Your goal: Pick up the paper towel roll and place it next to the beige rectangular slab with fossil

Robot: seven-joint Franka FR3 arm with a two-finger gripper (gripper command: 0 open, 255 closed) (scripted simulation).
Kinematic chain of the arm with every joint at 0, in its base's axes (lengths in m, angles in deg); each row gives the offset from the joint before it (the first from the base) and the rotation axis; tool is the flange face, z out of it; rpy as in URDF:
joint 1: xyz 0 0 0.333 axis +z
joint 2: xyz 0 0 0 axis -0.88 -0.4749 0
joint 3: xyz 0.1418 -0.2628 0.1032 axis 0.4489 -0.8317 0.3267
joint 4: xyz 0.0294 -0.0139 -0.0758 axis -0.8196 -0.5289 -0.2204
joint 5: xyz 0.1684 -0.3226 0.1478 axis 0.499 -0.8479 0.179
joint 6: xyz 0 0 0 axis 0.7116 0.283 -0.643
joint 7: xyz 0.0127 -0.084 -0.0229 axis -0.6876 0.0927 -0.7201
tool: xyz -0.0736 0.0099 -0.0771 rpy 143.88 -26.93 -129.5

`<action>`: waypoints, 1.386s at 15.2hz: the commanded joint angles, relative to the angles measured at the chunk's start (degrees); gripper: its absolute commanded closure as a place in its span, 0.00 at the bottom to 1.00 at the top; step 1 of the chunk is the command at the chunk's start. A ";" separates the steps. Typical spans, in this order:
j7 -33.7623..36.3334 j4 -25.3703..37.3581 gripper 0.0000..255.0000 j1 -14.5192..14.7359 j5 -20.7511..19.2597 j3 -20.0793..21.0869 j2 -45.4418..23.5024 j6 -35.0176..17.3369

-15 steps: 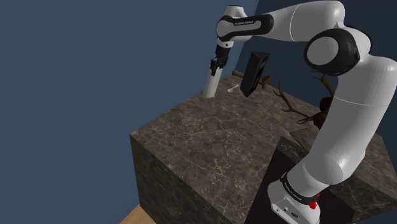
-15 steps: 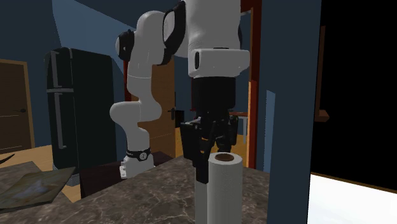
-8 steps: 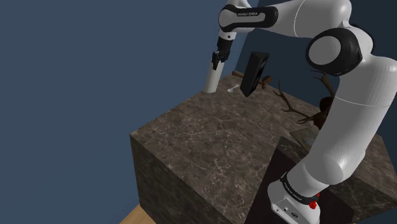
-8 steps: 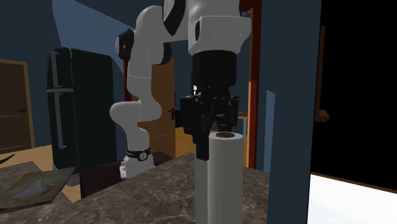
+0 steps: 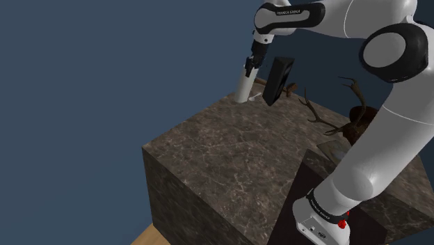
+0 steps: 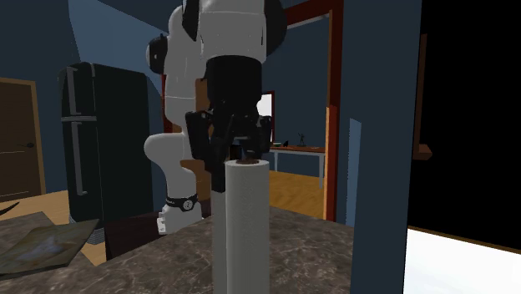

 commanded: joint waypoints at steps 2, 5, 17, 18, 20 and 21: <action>-2.63 -6.86 1.00 -1.44 -0.26 -1.16 5.00 -1.87; -5.33 -12.47 1.00 -2.89 -0.71 -2.53 9.53 -2.98; -17.24 -28.33 1.00 -9.35 -4.40 -9.74 24.33 -4.44; -18.32 -29.22 1.00 -9.95 -4.83 -10.45 25.32 -4.41; -20.52 -30.79 1.00 -11.17 -5.75 -11.95 27.15 -4.29; -21.65 -31.48 1.00 -11.79 -6.22 -12.72 27.99 -4.21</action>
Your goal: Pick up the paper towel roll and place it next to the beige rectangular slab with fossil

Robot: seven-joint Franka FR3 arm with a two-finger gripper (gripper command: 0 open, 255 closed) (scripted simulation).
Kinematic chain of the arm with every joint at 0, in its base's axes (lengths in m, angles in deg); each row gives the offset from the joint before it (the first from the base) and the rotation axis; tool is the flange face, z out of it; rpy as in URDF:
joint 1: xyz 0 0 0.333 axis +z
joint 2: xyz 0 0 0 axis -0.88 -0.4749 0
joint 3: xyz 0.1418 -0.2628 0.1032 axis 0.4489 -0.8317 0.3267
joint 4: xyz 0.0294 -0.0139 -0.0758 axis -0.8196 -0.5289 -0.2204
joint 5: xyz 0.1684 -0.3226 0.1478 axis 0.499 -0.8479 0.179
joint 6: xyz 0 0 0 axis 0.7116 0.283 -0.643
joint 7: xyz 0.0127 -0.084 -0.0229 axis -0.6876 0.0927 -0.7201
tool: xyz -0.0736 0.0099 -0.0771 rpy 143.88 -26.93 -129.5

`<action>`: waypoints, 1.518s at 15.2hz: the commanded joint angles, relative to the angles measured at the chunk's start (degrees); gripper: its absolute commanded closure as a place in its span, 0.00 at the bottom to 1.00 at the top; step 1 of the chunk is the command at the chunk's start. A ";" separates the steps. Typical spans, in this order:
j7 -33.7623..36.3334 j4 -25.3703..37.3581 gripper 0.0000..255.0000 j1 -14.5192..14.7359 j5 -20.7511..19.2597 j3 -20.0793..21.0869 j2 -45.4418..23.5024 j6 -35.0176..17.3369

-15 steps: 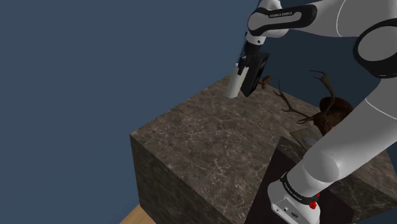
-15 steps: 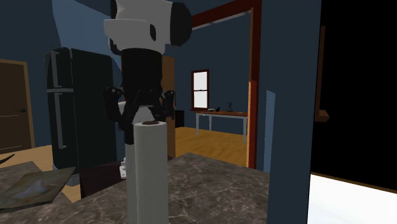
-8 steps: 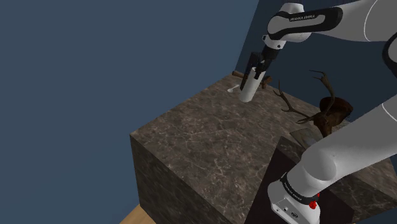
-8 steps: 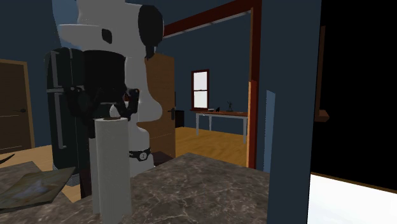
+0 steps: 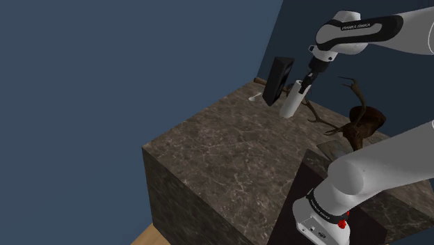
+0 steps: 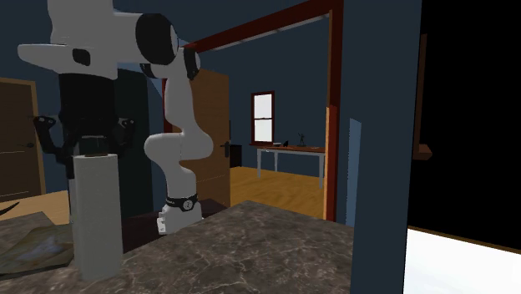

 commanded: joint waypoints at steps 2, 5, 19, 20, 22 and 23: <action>-3.38 -2.15 1.00 -1.87 -1.48 -2.26 2.69 0.29; -6.97 -3.43 1.00 -3.78 -2.97 -4.79 4.60 0.61; -26.41 -1.75 1.00 -12.51 -7.92 -17.83 5.90 1.69; -28.31 -1.18 1.00 -13.92 -7.60 -18.11 5.21 1.61; -28.87 0.11 0.00 -13.30 9.42 -15.62 5.45 0.92; -29.22 0.11 0.00 -14.27 9.85 -14.80 5.22 0.95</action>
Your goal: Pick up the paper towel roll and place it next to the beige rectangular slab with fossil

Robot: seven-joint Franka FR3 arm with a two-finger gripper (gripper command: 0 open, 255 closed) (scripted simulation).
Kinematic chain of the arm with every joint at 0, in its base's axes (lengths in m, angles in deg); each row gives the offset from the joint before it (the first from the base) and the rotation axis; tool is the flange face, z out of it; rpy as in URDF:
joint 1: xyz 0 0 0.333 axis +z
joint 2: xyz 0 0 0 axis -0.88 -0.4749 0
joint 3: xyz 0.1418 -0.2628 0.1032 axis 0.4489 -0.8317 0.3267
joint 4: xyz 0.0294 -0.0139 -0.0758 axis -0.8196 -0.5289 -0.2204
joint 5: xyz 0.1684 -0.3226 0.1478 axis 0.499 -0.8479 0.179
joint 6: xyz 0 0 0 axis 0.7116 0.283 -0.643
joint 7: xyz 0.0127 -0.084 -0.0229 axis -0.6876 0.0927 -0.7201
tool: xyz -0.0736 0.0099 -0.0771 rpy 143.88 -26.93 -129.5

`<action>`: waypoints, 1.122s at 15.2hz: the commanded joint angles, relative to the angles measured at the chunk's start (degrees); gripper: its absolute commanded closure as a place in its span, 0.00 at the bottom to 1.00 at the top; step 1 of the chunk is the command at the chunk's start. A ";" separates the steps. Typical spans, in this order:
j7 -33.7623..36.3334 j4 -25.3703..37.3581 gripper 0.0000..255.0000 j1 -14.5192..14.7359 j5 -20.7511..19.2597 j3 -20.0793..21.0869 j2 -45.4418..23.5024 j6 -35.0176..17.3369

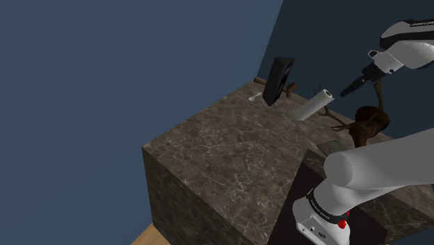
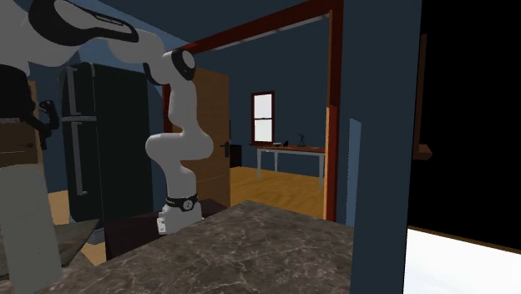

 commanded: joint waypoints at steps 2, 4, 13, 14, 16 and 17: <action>1.65 3.12 0.00 0.06 -3.20 2.03 -0.78 2.18; 3.37 6.62 0.00 0.90 -3.18 3.35 -1.63 4.45; 3.47 2.68 0.00 1.35 -2.56 3.92 -2.78 -0.66; 3.46 2.68 0.00 1.33 -2.55 3.94 -2.78 -0.66; 3.45 2.68 0.00 1.29 -2.53 3.97 -2.79 -0.66; 3.44 2.68 0.00 1.28 -2.53 3.99 -2.79 -0.66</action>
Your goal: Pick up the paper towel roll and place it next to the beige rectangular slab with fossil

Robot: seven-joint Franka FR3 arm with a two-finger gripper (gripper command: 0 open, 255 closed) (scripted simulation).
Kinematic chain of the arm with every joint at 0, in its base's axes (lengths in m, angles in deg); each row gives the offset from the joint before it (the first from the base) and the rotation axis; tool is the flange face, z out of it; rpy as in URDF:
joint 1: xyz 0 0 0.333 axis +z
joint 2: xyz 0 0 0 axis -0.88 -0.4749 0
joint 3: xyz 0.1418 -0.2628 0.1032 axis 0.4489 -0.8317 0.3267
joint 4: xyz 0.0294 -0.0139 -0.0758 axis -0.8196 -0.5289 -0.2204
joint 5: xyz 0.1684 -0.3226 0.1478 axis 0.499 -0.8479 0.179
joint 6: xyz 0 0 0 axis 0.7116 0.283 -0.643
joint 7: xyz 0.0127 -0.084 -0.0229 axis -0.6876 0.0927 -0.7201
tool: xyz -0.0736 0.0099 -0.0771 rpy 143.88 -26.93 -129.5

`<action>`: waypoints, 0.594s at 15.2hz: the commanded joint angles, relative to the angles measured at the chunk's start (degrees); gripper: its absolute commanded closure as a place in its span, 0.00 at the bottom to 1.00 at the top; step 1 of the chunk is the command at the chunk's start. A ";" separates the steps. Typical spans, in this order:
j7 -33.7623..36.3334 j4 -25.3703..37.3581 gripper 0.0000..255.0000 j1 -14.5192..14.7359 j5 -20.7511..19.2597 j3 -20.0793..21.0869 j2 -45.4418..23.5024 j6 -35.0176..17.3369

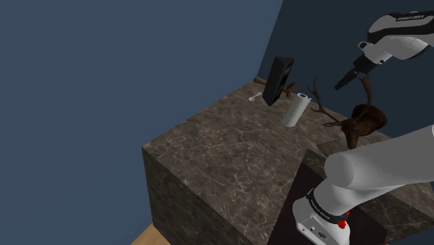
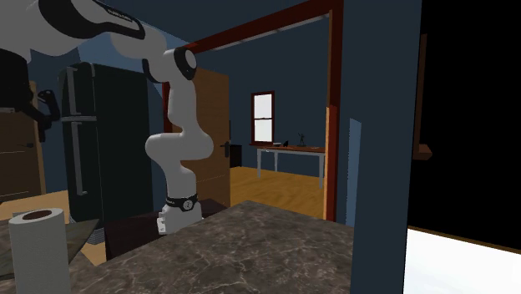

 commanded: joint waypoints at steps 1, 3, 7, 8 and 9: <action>0.02 -0.55 0.00 -0.25 -0.03 -0.44 -0.58 0.87; 0.00 -0.55 0.00 -0.32 -0.01 -0.38 -0.59 0.87; -0.27 -0.60 1.00 -0.58 -0.29 -0.58 -0.08 1.35; -0.17 -0.75 1.00 -0.61 -0.36 -0.50 0.10 1.35; -0.05 -0.74 1.00 -0.62 -0.41 -0.41 0.25 1.49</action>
